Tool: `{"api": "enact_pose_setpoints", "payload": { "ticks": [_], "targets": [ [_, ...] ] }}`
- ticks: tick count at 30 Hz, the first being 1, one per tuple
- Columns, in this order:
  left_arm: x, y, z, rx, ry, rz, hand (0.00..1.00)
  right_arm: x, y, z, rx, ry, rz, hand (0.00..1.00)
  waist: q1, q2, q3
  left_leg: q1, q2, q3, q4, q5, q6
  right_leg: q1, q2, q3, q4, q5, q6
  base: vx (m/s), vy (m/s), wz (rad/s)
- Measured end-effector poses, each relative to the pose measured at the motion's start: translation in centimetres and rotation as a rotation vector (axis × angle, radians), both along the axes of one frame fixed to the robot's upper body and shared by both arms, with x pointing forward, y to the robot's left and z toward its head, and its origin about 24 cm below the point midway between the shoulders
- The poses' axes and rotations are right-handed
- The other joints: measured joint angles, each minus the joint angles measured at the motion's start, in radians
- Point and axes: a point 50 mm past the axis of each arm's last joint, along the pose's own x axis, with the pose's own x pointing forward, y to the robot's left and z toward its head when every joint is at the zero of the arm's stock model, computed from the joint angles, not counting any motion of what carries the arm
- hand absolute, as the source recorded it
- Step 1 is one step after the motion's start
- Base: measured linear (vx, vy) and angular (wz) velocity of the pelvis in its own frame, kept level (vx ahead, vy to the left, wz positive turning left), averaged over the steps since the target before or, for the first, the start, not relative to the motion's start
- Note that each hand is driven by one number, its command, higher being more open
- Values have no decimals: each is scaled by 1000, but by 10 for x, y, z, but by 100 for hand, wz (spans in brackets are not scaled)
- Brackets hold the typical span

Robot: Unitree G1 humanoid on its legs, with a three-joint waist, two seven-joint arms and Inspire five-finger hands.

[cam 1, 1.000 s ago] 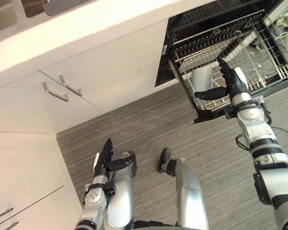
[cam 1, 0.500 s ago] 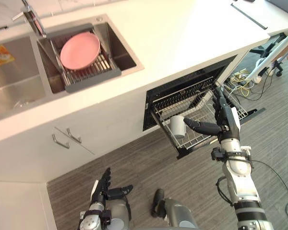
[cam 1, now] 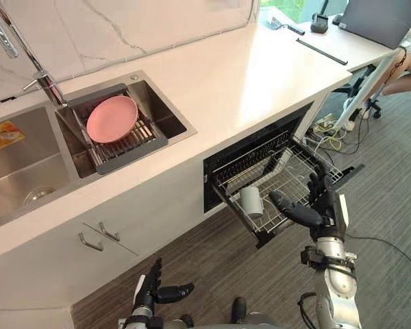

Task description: Walk over to the sink, pick up the cup, carry it to the dishwasher, place the cup inside the dishwasher, then close the dishwasher door

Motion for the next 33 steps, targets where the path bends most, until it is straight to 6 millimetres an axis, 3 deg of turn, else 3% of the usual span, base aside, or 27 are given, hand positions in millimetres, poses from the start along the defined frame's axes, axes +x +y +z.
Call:
{"api": "enact_pose_setpoints", "payload": {
  "ticks": [10,12,15,18,19,21,23,26,27,28,30,31,32,33],
  "targets": [
    [-4,0,-2,1,24,2,100,0,23,-5,62,-4,109,100,-3,7,-8,37,4,-3,21,-7,-14,47,2,2,9,-3,-3,-43,-9,0],
    [-3,0,-2,0,18,3,100,1,30,-5,64,-6,152,100,6,7,3,14,18,-2,109,-34,-41,45,-1,3,55,-33,-12,-80,-49,4],
    [3,0,0,-10,-10,17,100,1,32,-4,60,-14,170,100,13,9,36,-57,58,24,307,-72,-52,44,-4,-5,129,-95,-26,-124,-47,16],
    [4,1,0,-38,-14,62,100,2,29,2,40,-37,172,100,12,14,57,-94,79,89,374,-66,-46,25,-17,-20,179,-118,-31,-110,-13,20],
    [4,3,0,-52,-17,95,100,2,27,6,34,-55,168,100,12,4,73,-108,75,89,393,-59,-48,26,-28,-22,175,-119,-33,-55,33,22],
    [3,7,0,-85,-19,161,100,4,25,12,26,-82,156,100,11,4,87,-142,74,99,398,-85,-23,32,-49,-24,174,-120,-34,-40,75,26],
    [3,9,0,-107,-34,211,100,7,22,16,14,-96,145,100,11,2,102,-179,73,80,362,-77,-31,56,-77,-26,162,-124,-28,4,138,23],
    [1,10,0,-121,-44,248,100,11,17,21,-19,-107,149,100,11,20,116,-182,101,65,273,-46,-52,102,-118,-30,192,-153,19,111,300,8],
    [1,10,0,-123,-40,252,100,12,16,23,-27,-111,155,100,12,18,117,-163,98,94,307,-28,-35,113,-151,-26,241,-182,62,149,372,0],
    [0,10,-1,-123,-38,252,100,13,16,24,-34,-117,160,100,12,17,115,-163,92,102,330,-31,-30,117,-167,-23,257,-193,81,149,380,-3],
    [0,10,-1,-128,-35,245,100,15,15,32,-57,-145,184,100,14,25,100,-172,45,123,395,-95,52,120,-226,-1,326,-226,117,186,325,1],
    [0,10,-1,-130,-35,243,100,15,15,33,-58,-148,187,100,15,17,98,-176,30,127,404,-111,66,94,-243,19,418,-246,119,300,377,18],
    [0,14,0,-120,-33,239,100,15,17,32,-58,-145,202,100,14,4,94,-168,-4,123,410,-135,82,43,-269,37,632,-266,104,279,233,27],
    [2,17,1,-111,-40,235,100,16,22,31,-55,-142,221,100,15,-11,95,-146,-37,119,392,-147,94,15,-284,41,759,-238,73,341,261,27]
  ]
}}
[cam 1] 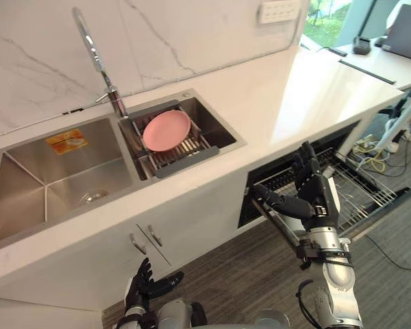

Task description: Walk over to the sink, pick up the cup, carry it to the dishwasher, place the cup inside the dishwasher, then close the dishwasher door

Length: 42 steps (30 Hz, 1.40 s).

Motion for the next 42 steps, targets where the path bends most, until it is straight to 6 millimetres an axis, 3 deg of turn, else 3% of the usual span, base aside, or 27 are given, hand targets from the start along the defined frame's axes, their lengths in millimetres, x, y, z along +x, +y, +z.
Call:
{"api": "enact_pose_setpoints", "payload": {
  "ticks": [2,4,6,9,11,13,15,16,17,19,20,23,26,32,33,42],
  "targets": [
    [1,4,1,22,10,-19,100,2,8,0,-10,2,27,100,2,-10,2,60,-39,-15,-63,1,15,-23,-8,33,83,34,-12,324,130,28],
    [-1,4,-1,32,36,-42,100,2,10,-1,-33,6,31,100,1,-9,0,134,-46,-55,-132,22,22,-26,35,26,87,-28,-8,308,76,46],
    [-11,12,-3,53,81,-51,100,1,7,4,-50,-30,1,100,-5,-11,-8,198,-46,-132,-221,48,13,-76,121,39,9,-76,-17,343,16,101],
    [-22,18,-5,94,125,-94,100,-1,-2,9,-84,-68,-48,100,-12,-32,-18,235,-39,-245,-241,64,-6,-156,226,150,-214,-68,-12,398,-76,128],
    [-30,25,-6,118,149,-103,100,-3,-1,9,-90,-69,-56,100,-2,-65,-38,264,-58,-288,-244,47,-44,-159,239,185,-419,171,-41,385,-141,106],
    [-44,17,-11,101,193,-90,100,-3,-4,9,-126,-65,-33,100,22,-12,-70,266,-2,-307,-228,34,-72,-95,269,139,-488,174,-57,392,-112,52],
    [-47,17,-12,95,197,-77,100,-1,-5,12,-148,-73,-20,100,25,-5,-72,255,6,-309,-207,46,-105,-54,276,117,-556,188,-65,363,-101,22],
    [-50,19,-12,95,208,-72,100,1,-7,12,-158,-72,-14,100,31,-22,-65,233,3,-307,-163,29,-110,-23,261,113,-588,194,-67,248,-71,23],
    [-52,20,-13,97,220,-71,100,2,-7,11,-159,-70,-16,100,30,-25,-64,234,1,-304,-186,13,-109,-9,255,111,-599,195,-66,138,-9,14],
    [-57,17,-13,95,229,-82,100,7,-10,11,-159,-64,-29,100,26,-12,-69,247,18,-294,-345,74,-125,11,254,103,-618,199,-59,94,34,3],
    [-59,15,-14,94,234,-82,100,10,-12,7,-156,-42,-40,100,33,-2,-76,260,22,-278,-377,131,-96,26,259,111,-640,211,-46,55,96,-4],
    [-60,19,-13,113,238,-89,100,12,-8,5,-178,-14,-21,100,31,-26,-83,250,-1,-279,-378,133,-96,48,247,115,-702,234,-27,24,79,-1],
    [-60,19,-13,120,241,-101,100,13,-8,3,-180,10,-15,100,29,-28,-84,251,-11,-279,-377,133,-95,71,239,115,-743,254,-20,-28,52,1],
    [-58,19,-13,127,239,-101,100,13,-9,-2,-175,43,-18,100,26,-23,-81,250,6,-284,-390,140,-89,75,257,109,-763,266,-25,-45,-29,1],
    [-54,19,-13,130,232,-101,100,11,-17,-12,-173,93,-69,100,18,-13,-85,258,33,-289,-426,167,-111,87,284,95,-796,286,-46,0,0,0],
    [-58,18,-12,101,224,-112,100,8,-18,-13,-207,101,-79,100,18,-13,-85,262,33,-282,-437,169,-111,86,279,97,-797,286,-46,0,0,0]
  ]
}}
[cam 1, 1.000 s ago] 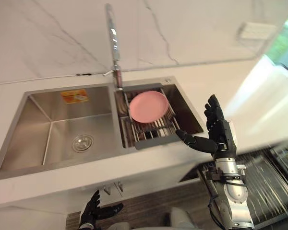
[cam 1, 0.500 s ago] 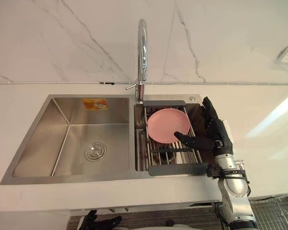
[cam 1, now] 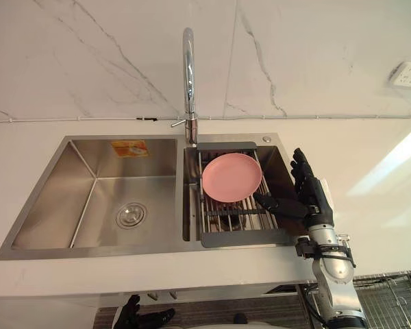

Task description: Walk over to the sink, pick up the cup, carry it to the dishwasher, place the cup inside the dishwasher, then close the dishwasher door

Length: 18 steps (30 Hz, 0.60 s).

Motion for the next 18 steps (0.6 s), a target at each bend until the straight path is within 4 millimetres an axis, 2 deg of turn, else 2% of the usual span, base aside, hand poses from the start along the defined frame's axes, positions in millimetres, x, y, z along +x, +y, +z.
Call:
{"api": "enact_pose_setpoints", "payload": {
  "ticks": [4,11,18],
  "targets": [
    [-6,-1,1,-49,-18,16,100,-7,-4,0,-62,10,-29,100,1,1,0,-1,0,6,-15,0,0,-4,-1,0,-5,0,1,-4,-1,-1],
    [-12,-3,2,-117,-52,40,100,-14,-25,22,-252,-57,-186,100,5,3,-3,-15,1,62,-26,0,-1,-25,-6,2,-15,0,7,18,10,-4],
    [-12,-5,3,-130,-62,32,100,-12,-27,22,-355,-23,-176,100,9,5,-4,-16,3,72,-16,-5,-9,-23,-7,0,-10,-1,9,-27,-13,0]
  ]
}}
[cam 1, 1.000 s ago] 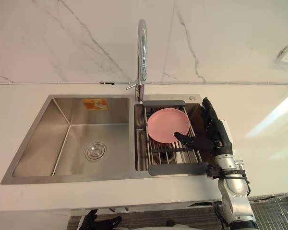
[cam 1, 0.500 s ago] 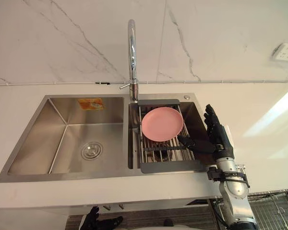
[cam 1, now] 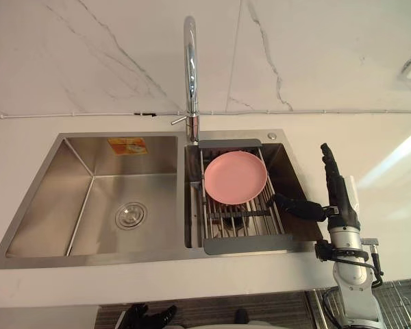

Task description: Walk over to the sink, pick up the cup, carry it to the dishwasher, place the cup inside the dishwasher, then close the dishwasher door

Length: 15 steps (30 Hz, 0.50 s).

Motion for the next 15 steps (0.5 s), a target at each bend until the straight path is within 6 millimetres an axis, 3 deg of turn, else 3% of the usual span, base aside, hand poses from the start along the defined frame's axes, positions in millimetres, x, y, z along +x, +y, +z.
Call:
{"api": "enact_pose_setpoints", "payload": {
  "ticks": [10,15],
  "targets": [
    [-2,-2,1,-11,-2,-4,100,1,-4,1,-208,74,42,100,-1,8,-24,-5,7,43,7,-4,-3,-1,-4,-5,12,-2,2,-66,-25,2],
    [-4,-3,1,-16,-4,-7,100,4,4,-3,-303,102,86,100,2,9,-25,-6,7,41,7,2,0,-3,-4,-8,9,-2,2,0,0,0]
  ]
}}
